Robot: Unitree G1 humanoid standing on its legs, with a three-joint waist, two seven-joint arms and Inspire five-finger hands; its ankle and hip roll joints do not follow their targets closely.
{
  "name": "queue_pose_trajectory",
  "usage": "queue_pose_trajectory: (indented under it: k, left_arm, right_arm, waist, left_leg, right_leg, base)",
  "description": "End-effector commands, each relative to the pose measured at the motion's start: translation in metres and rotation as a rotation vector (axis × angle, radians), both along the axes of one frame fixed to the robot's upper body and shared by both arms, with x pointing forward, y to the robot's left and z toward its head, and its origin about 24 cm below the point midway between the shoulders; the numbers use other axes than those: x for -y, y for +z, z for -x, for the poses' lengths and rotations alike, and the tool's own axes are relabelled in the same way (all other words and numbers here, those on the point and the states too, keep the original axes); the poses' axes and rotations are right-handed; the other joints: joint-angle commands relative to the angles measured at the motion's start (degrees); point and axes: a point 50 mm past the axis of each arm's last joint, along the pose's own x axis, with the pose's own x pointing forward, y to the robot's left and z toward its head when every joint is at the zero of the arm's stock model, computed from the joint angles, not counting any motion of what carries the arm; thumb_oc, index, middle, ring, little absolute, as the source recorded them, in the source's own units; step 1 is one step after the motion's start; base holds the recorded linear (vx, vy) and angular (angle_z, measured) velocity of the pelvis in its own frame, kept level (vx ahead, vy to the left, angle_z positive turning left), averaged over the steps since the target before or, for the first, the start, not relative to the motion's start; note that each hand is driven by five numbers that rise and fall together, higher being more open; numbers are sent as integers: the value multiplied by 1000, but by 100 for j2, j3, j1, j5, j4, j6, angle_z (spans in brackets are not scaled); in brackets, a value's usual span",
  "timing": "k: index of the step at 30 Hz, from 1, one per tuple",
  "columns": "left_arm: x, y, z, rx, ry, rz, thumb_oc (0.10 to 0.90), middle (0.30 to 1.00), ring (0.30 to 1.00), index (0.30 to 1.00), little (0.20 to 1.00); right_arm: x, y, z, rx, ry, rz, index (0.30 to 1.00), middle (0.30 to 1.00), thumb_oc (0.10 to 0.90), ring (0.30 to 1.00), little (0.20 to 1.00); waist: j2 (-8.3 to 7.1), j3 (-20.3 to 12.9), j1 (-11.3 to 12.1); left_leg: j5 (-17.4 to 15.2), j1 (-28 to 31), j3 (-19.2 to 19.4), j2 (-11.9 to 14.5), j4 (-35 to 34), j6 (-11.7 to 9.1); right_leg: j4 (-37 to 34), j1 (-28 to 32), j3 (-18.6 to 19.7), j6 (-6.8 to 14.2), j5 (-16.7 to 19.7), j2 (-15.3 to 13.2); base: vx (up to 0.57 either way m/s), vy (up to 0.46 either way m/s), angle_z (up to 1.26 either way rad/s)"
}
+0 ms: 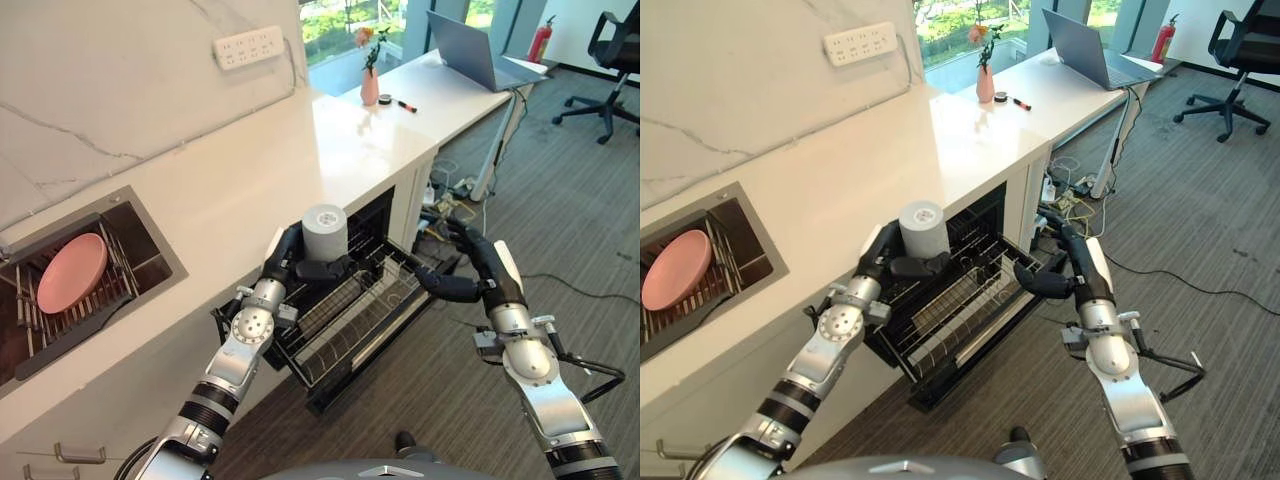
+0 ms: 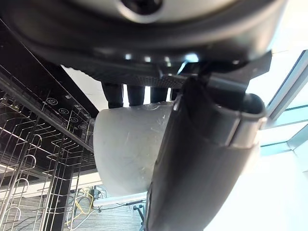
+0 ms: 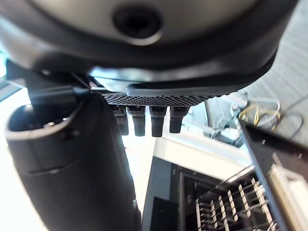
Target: Place the dishes in the dishwasher.
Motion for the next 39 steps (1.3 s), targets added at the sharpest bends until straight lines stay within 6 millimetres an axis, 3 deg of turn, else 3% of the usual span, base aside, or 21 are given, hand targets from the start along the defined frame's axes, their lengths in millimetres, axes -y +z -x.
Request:
queue_pose_trajectory:
  k: [1, 9, 16, 17, 18, 22, 27, 34, 39]
  left_arm:
    - [12, 75, -29, 327, -74, 83, 400, 300, 300, 300, 300]
    - [38, 85, -34, 342, -142, 127, 400, 300, 300, 300, 300]
    - [60, 102, -38, 398, -197, 97, 400, 300, 300, 300, 300]
    - [61, 104, -38, 408, -198, 92, 400, 300, 300, 300, 300]
    - [65, 113, -38, 464, -196, 54, 400, 300, 300, 300, 300]
    - [68, 121, -35, 523, -190, 17, 400, 300, 300, 300, 300]
    - [75, 128, -32, 581, -197, -25, 400, 300, 300, 300, 300]
    - [96, 123, -28, 546, -260, 0, 400, 300, 300, 300, 300]
    - [100, 121, -29, 530, -255, -1, 400, 300, 300, 300, 300]
  right_arm:
    - [-42, 76, -10, 405, 293, -387, 900, 900, 800, 900, 900]
    - [-74, 84, -6, 359, 509, -587, 900, 900, 800, 900, 900]
    - [-79, 90, -10, 367, 512, -476, 900, 900, 800, 900, 900]
    - [-79, 92, -10, 380, 502, -447, 900, 900, 800, 900, 900]
    - [-75, 103, -14, 460, 433, -293, 900, 900, 800, 900, 900]
    - [-76, 109, -19, 511, 377, -214, 900, 900, 800, 900, 900]
    - [-86, 113, -24, 529, 372, -223, 900, 900, 800, 900, 900]
    - [-106, 107, -37, 464, 416, -236, 900, 900, 800, 900, 900]
    - [-106, 104, -38, 450, 390, -245, 900, 900, 800, 900, 900]
  waist:
    - [-515, -147, 25]
    - [-512, -146, 59]
    - [-469, -132, 9]
    - [-458, -130, -4]
    - [-413, -119, -49]
    - [-377, -93, -68]
    - [-338, -67, -57]
    - [-343, -23, 61]
    - [-336, 2, 89]
  left_leg:
    - [-708, 278, -23, 81, 605, -7]
    - [-626, 233, -76, 80, 567, -57]
    - [-592, 221, -93, 76, 531, -71]
    - [-592, 219, -81, 76, 528, -72]
    - [-598, 222, -50, 73, 516, -71]
    - [-597, 220, -54, 83, 514, -71]
    - [-569, 196, -76, 88, 505, -79]
    - [-400, 107, -127, 85, 491, -64]
    - [-383, 78, -221, 70, 478, -63]
  right_leg:
    - [104, -41, -278, 442, 26, -356]
    - [100, -27, -367, 436, 26, -360]
    - [99, -40, -388, 433, 16, -343]
    - [98, -46, -384, 436, 16, -343]
    - [97, -66, -364, 439, 7, -335]
    - [98, -77, -358, 436, -1, -326]
    - [97, -99, -357, 419, 1, -325]
    - [81, -60, -524, 327, 47, -347]
    - [85, -31, -586, 319, 35, -363]
  base:
    - [0, 0, 0]
    - [-5, -32, 9]
    - [5, -26, 9]
    - [14, -34, 0]
    - [0, 0, 0]
    - [5, -12, -3]
    - [0, 0, 0]
    - [-23, -34, 5]
    - [1, -8, 13]
